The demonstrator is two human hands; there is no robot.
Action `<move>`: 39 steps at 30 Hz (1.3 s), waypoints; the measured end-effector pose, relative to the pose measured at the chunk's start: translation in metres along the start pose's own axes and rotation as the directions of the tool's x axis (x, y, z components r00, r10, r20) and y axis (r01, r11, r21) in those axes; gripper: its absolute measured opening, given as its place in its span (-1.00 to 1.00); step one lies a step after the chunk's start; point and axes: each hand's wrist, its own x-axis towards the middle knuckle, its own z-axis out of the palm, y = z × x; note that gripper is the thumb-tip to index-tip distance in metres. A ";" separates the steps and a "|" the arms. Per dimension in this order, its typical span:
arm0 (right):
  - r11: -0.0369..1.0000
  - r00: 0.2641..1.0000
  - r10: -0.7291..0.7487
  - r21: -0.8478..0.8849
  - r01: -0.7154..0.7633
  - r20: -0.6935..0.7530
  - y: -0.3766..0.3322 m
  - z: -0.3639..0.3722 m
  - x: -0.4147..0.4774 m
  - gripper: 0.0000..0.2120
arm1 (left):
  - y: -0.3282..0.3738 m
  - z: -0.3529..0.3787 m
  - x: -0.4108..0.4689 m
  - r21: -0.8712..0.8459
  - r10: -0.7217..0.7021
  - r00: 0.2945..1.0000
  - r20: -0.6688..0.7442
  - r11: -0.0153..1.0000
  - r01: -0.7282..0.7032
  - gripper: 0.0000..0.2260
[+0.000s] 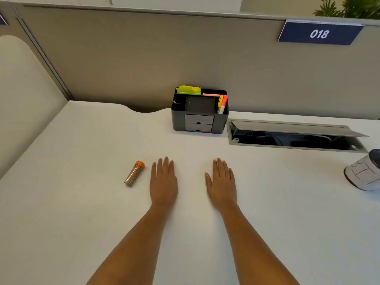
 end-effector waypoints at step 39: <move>0.985 0.982 -0.170 0.013 0.172 -0.078 -0.070 -0.086 0.033 -0.53 | 0.044 -0.044 0.011 -0.848 0.025 0.997 0.073 0.528 0.049 -0.84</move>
